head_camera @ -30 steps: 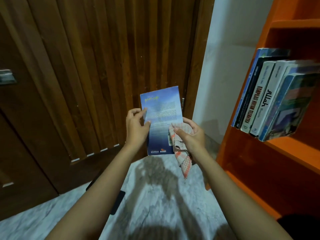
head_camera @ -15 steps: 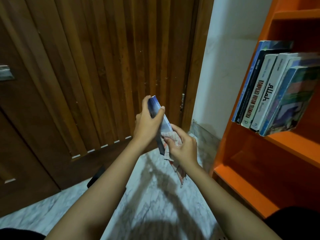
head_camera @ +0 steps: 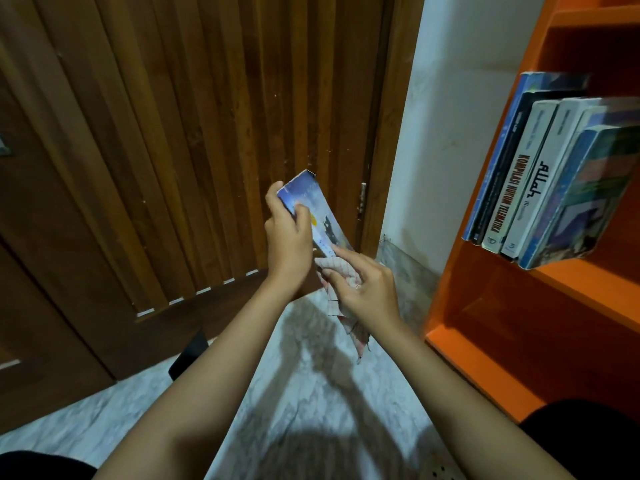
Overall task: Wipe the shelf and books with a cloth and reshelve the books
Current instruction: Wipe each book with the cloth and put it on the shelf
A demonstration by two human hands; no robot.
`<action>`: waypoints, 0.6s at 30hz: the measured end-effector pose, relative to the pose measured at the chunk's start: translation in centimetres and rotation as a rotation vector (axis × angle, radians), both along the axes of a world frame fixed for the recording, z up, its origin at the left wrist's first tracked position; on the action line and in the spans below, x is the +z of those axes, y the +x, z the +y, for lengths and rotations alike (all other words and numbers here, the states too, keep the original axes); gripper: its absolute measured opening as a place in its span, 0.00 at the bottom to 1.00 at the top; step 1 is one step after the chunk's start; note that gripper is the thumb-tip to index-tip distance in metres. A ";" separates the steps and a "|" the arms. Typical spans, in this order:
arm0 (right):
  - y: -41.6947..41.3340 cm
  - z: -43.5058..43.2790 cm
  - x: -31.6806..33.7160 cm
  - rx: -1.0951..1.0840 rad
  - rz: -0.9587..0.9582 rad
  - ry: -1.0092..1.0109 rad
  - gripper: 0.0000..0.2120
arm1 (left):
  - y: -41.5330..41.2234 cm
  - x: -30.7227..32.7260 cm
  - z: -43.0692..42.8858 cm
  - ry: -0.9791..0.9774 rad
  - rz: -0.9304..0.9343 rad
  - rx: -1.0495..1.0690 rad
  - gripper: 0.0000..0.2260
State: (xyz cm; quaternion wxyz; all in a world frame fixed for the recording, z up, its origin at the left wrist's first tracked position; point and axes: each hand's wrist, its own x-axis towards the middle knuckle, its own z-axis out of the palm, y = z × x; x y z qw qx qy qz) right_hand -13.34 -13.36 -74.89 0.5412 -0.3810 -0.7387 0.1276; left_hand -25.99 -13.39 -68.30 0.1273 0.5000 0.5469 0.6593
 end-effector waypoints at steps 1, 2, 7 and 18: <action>0.0 0.1 0.0 0.016 0.029 -0.008 0.15 | -0.3 0.0 0.3 0.008 -0.074 0.031 0.16; 0.0 0.3 0.1 0.041 0.068 -0.034 0.14 | -0.7 0.0 0.6 0.013 -0.150 0.057 0.16; 0.0 1.0 1.2 0.125 0.190 -0.154 0.10 | -1.6 -0.2 0.9 0.075 -0.386 -0.027 0.18; -2.1 3.5 6.8 0.042 0.431 -0.085 0.04 | -1.4 0.3 -0.4 0.152 -0.320 -0.068 0.16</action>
